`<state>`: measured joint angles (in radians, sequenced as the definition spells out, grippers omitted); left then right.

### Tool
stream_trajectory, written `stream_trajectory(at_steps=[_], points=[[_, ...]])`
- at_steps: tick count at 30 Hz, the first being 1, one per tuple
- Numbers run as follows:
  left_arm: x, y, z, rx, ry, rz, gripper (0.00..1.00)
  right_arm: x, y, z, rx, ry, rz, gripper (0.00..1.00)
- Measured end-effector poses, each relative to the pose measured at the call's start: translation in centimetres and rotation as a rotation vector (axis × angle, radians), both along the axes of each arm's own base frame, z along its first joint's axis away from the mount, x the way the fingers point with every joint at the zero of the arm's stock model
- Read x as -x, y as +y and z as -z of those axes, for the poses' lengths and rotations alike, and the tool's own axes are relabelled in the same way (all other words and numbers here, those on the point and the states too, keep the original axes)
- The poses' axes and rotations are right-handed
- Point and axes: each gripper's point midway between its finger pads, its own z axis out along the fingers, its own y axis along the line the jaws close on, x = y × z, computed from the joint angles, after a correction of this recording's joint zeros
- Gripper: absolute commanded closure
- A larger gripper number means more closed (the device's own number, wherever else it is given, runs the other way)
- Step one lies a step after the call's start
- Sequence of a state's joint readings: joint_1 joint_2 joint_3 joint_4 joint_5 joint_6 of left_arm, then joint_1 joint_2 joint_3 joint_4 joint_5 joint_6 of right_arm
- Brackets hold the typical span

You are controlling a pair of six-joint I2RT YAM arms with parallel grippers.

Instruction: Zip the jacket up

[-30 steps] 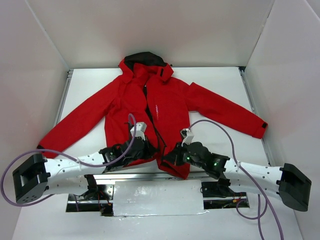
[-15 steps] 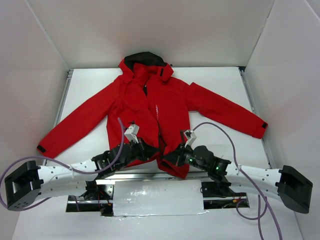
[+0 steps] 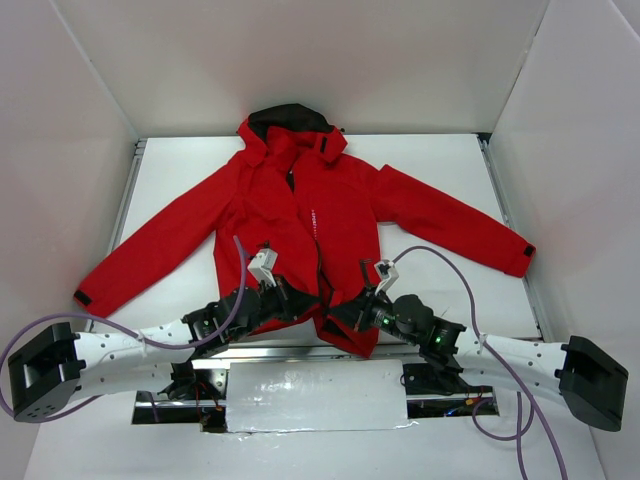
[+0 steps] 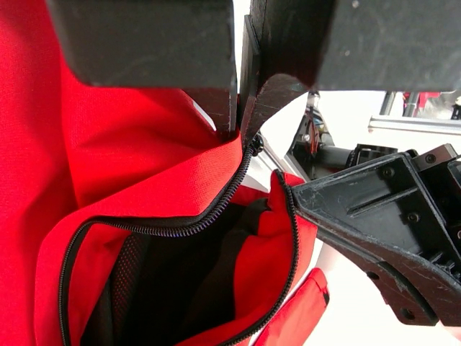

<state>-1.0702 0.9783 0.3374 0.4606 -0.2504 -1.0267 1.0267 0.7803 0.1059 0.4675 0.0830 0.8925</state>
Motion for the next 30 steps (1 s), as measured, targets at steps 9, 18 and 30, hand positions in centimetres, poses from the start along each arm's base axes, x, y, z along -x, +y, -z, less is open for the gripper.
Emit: stream_trajectory(at_steps=[9,18,30], points=[[0.00,-0.06,-0.04,0.006,0.003,0.000,1.00,-0.10,0.12,-0.34,-0.013,-0.008,0.001,1.00],[0.04,-0.32,0.71,-0.002,0.029,0.001,1.00,-0.14,0.10,-0.35,-0.013,-0.008,0.004,1.00],[0.07,-0.33,0.71,-0.001,0.030,0.002,1.00,-0.27,0.26,-0.35,-0.016,-0.010,0.005,1.00]])
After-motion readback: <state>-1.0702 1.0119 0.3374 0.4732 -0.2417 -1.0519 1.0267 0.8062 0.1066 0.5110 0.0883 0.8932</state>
